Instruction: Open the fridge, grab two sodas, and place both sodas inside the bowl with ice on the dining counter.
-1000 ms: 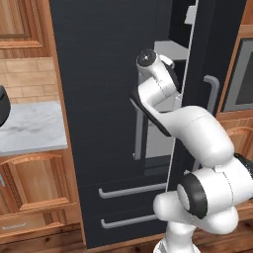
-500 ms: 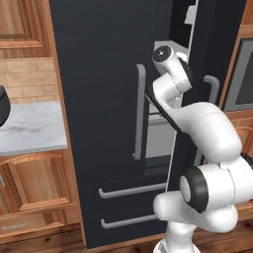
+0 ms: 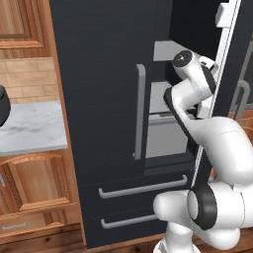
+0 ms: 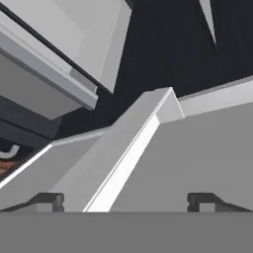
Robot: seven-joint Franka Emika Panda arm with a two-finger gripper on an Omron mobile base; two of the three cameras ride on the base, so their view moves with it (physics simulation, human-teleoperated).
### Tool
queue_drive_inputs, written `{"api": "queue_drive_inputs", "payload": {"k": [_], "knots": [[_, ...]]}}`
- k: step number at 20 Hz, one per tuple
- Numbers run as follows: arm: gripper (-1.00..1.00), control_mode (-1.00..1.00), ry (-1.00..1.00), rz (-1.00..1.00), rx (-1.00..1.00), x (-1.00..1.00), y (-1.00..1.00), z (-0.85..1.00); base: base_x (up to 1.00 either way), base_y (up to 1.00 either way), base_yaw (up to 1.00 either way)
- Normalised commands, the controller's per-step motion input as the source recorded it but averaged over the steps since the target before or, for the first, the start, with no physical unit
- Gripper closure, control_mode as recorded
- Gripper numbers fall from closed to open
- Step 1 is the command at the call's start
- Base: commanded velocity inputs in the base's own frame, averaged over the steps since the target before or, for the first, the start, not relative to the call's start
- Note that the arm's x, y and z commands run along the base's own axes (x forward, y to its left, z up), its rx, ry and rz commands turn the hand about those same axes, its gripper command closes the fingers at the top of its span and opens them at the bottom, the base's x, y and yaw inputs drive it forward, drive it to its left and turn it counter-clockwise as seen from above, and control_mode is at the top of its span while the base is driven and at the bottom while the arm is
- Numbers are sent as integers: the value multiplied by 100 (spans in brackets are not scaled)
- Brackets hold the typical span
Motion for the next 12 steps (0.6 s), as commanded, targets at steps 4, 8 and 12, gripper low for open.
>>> {"api": "queue_drive_inputs", "payload": {"k": [4,8,12], "knots": [[-100,-100,1,-16,0,-39,-77,8,0,0,0],[-100,-100,2,-14,0,-25,-72,4,0,0,0],[-100,-100,0,-11,0,-16,-54,0,0,0,0]]}}
